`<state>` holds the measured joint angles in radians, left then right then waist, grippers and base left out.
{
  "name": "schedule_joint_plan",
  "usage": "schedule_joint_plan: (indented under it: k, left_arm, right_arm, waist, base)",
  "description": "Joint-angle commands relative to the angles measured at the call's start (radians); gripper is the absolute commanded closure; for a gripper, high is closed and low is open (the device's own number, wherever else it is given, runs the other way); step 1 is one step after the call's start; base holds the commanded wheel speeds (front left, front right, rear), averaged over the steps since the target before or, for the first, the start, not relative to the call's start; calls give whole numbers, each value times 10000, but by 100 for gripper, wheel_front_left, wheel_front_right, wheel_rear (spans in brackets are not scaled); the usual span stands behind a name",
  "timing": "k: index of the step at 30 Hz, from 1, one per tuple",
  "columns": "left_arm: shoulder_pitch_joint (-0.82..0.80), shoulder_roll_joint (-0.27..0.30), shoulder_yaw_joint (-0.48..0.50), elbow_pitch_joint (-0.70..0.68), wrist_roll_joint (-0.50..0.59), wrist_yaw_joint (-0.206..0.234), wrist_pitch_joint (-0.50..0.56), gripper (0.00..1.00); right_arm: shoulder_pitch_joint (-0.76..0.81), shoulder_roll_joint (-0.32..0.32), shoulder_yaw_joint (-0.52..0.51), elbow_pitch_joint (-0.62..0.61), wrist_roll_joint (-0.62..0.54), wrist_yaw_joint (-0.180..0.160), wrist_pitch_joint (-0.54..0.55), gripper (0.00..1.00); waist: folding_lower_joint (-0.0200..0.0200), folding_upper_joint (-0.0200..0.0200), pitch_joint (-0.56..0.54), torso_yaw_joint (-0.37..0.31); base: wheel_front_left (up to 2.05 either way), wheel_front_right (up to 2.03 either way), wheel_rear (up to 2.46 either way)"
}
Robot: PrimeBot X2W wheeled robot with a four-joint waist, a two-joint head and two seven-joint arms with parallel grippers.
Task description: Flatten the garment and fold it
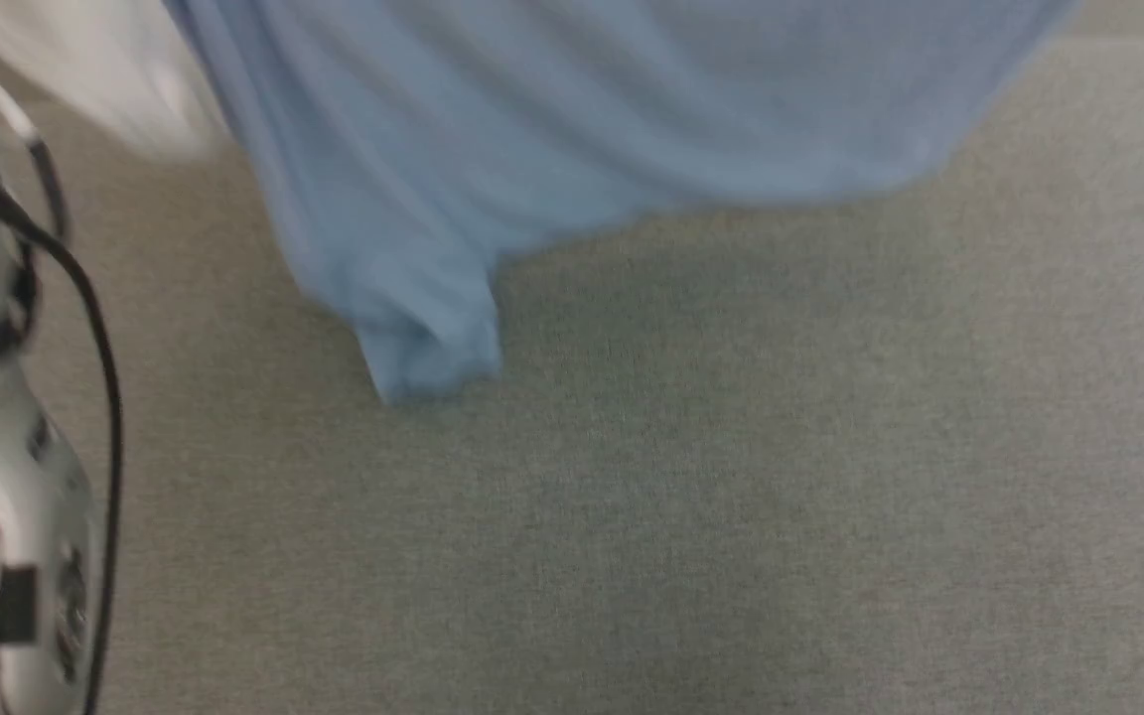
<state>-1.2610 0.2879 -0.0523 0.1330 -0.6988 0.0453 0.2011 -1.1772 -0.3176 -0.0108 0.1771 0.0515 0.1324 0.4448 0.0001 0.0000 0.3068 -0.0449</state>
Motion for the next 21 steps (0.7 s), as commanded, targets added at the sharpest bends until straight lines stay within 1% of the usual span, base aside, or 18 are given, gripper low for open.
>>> schedule_joint_plan:
  k: [1, 6, 9, 11, 13, 15, 19, 21]
  left_arm:
    - [-686, 92, 110, 245, 204, 99, -320, 100]
    - [-2515, 145, 388, 977, 588, 114, -1558, 100]
    - [-3350, 125, 519, 1382, 652, -116, -2396, 100]
    - [-3528, 79, 605, 1655, 585, -318, -2846, 100]
    - [-3392, 94, 578, 1980, 537, -582, -3070, 100]
    - [-3024, 225, 431, 2367, 608, -842, -3102, 100]
    - [-1761, 440, 131, 3079, 689, -1238, -3153, 100]
    - [-892, 614, -199, 3374, 867, -1401, -3108, 100]
  right_arm:
    - [-586, 173, -135, 301, -254, -17, -280, 100]
    - [-2089, 679, -622, 1115, -1107, -17, -1329, 100]
    - [-2714, 982, -924, 1345, -1554, -17, -2187, 100]
    - [-2907, 1137, -1027, 1498, -1682, -17, -2751, 100]
    - [-2885, 1198, -1002, 1822, -1709, -17, -3136, 100]
    - [-2574, 1214, -833, 2116, -1659, -17, -3397, 100]
    - [-1640, 1184, -581, 2642, -1353, -17, -3770, 100]
    - [-965, 1189, -459, 2908, -1086, -17, -3920, 100]
  waist:
    - [-1, 0, 1436, -255]
    - [-1, 0, 2197, -338]
    - [-1, 0, 2450, -334]
    - [-1, 0, 2519, -297]
    - [-1, 0, 2546, -252]
    - [-1, 0, 2518, -204]
    - [-1, 0, 2314, -81]
    - [-1, 0, 2109, -11]
  base:
    - [0, 0, 0]
    - [0, 0, 0]
    - [0, 0, 0]
    - [0, 0, 0]
    - [0, 0, 0]
    - [0, 0, 0]
    - [0, 0, 0]
    - [0, 0, 0]
